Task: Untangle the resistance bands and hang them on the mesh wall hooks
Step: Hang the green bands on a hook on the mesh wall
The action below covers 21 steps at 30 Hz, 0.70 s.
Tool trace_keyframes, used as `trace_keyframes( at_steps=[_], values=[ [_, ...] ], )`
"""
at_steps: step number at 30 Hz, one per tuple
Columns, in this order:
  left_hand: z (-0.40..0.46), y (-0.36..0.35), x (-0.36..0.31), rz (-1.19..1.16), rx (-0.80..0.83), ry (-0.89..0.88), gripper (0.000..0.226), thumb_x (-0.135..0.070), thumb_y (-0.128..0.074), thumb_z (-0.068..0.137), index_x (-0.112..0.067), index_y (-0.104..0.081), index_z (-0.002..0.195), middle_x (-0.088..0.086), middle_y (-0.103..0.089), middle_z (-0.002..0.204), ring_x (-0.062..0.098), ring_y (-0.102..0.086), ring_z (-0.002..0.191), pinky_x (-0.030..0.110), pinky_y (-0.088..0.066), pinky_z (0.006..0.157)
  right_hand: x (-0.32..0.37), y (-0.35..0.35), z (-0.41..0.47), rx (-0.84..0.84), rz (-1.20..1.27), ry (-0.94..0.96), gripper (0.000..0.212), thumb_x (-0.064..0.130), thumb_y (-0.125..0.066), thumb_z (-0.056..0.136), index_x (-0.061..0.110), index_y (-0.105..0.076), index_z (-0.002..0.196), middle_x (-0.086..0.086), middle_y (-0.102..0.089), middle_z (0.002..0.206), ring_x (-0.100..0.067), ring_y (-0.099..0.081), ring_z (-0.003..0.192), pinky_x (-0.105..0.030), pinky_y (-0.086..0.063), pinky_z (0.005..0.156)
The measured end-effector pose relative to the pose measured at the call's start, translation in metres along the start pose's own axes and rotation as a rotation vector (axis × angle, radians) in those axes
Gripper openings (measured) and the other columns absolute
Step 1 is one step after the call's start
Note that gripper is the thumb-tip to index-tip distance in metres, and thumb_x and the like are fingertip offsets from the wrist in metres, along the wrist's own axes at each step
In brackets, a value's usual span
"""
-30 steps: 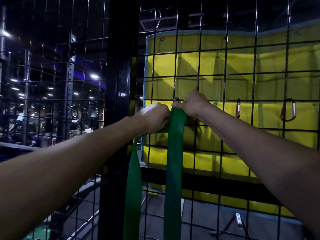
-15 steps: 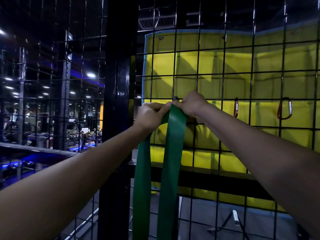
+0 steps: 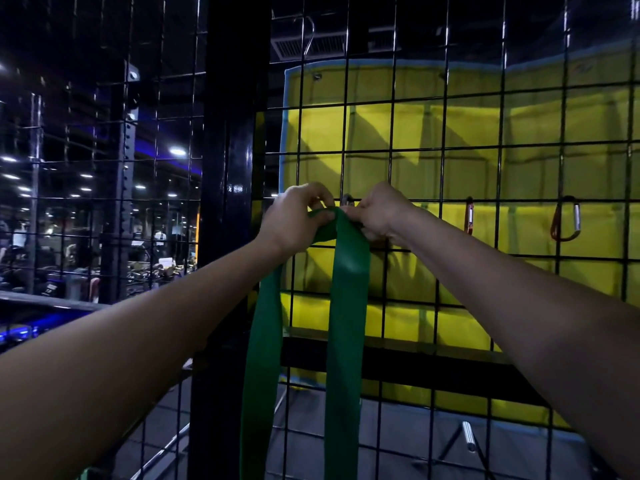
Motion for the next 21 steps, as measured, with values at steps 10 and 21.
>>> trace_keyframes(
  at_steps=[10,21],
  values=[
    [0.007,-0.006,-0.034,0.242,0.127,-0.217,0.004,-0.011,-0.062,0.085,-0.008,-0.066,0.085,-0.001,-0.060,0.081,0.019,-0.054,0.079,0.034,-0.048,0.073,0.002,0.003,-0.003,-0.065,-0.181,0.033,0.030,0.034,-0.057,0.090,0.005,-0.058,0.083,-0.006,-0.046,0.057,-0.022,-0.046,0.054,-0.025,-0.031,0.048],
    [0.006,-0.017,-0.030,0.245,0.226,-0.225,0.007,-0.007,-0.058,0.088,-0.005,-0.063,0.084,0.003,-0.060,0.080,0.019,-0.054,0.075,0.030,-0.045,0.068,0.003,0.004,-0.005,-0.100,-0.195,0.033,0.040,0.040,-0.062,0.087,0.009,-0.051,0.063,-0.003,-0.042,0.056,-0.015,-0.038,0.048,-0.026,-0.027,0.043]
  ],
)
Point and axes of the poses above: each hand's wrist, its own z-axis towards the middle knuckle, its own y-axis out of the back of the hand, x = y × z, the point moved 10 cm from there along z, towards the middle knuckle
